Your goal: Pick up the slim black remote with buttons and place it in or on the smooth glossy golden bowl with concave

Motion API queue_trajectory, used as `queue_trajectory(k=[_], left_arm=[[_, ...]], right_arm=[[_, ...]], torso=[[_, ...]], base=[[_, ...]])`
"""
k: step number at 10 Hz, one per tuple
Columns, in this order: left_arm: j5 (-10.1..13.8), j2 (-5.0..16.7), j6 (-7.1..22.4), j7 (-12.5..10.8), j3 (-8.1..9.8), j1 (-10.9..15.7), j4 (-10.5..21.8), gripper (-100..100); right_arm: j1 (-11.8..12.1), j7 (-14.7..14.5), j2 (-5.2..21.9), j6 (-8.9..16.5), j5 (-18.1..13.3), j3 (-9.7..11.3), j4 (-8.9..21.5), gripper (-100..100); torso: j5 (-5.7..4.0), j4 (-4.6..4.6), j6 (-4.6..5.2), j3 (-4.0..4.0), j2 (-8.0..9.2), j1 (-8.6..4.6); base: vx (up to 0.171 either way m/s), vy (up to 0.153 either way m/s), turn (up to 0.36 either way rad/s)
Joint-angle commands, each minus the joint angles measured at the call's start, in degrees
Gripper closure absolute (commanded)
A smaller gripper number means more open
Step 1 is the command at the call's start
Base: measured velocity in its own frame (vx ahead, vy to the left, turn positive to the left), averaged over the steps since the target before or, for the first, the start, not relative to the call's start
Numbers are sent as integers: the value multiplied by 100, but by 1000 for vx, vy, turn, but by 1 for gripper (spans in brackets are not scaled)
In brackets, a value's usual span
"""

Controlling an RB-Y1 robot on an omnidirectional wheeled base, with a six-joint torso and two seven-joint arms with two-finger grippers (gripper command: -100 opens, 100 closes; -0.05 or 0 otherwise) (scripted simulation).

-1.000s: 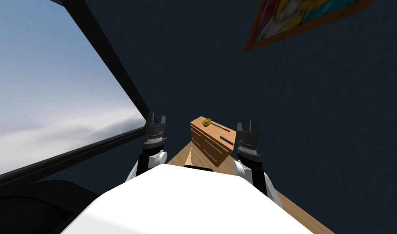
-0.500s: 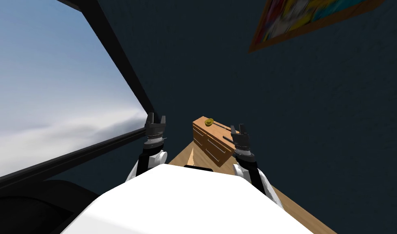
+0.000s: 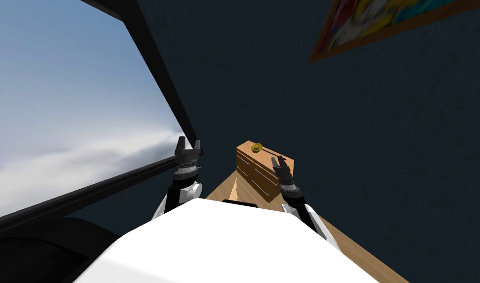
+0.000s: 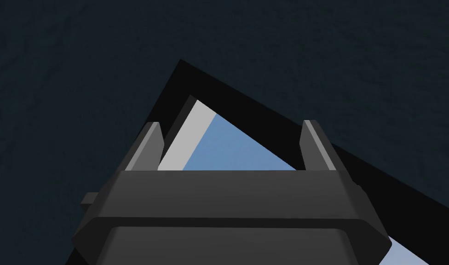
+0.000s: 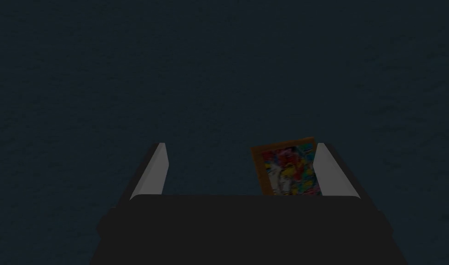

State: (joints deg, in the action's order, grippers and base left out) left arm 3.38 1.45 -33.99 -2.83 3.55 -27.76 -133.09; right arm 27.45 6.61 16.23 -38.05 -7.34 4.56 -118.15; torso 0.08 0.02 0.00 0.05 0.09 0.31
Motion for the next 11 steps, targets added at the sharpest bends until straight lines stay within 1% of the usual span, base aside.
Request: queue_trajectory(k=[1,2,3,4,5,6,7,8,9,10,11], left_arm=[[0,0,0,0,0,0,0,0],[0,0,0,0,0,0,0,0],[0,0,0,0,0,0,0,0],[0,0,0,0,0,0,0,0],[0,0,0,0,0,0,0,0],[0,0,0,0,0,0,0,0],[0,0,0,0,0,0,0,0],[0,0,0,0,0,0,0,0],[0,0,0,0,0,0,0,0],[0,0,0,0,0,0,0,0],[0,0,0,0,0,0,0,0]], right_arm=[[41,-26,286,-83,-77,203,257,-100],[41,-26,349,-83,-77,203,257,-100],[71,-48,575,-174,-144,379,458,-100],[71,-48,641,-174,-144,379,527,-100],[101,-72,837,-263,-215,559,778,-100],[101,-72,941,-263,-215,559,813,-100],[134,-100,1134,-348,-291,740,1091,-100],[134,-100,1250,-348,-291,740,1111,-100],[167,-132,1445,-428,-370,922,1310,-100],[167,-132,1565,-428,-370,922,1421,-100],[203,-166,1762,-502,-453,1102,1599,-100]], torso=[[0,0,0,0,0,0],[0,-1,-1,-2,-2,6],[0,-1,0,-2,-3,0],[0,-1,-1,-1,0,4],[-1,-1,0,-1,-2,-2],[-1,-1,0,-2,-4,1],[0,-1,0,-4,-7,-2],[1,-1,-1,-3,-4,8],[1,-1,1,-3,-5,-1],[-1,-2,-1,-5,-8,-1],[-1,-2,2,-5,-8,-6]], base=[[-10,101,53],[-10,84,27],[-20,95,77],[-13,77,30],[-7,92,70],[3,83,38],[-9,109,86],[-3,84,39],[8,83,93],[9,73,44],[11,97,92]])
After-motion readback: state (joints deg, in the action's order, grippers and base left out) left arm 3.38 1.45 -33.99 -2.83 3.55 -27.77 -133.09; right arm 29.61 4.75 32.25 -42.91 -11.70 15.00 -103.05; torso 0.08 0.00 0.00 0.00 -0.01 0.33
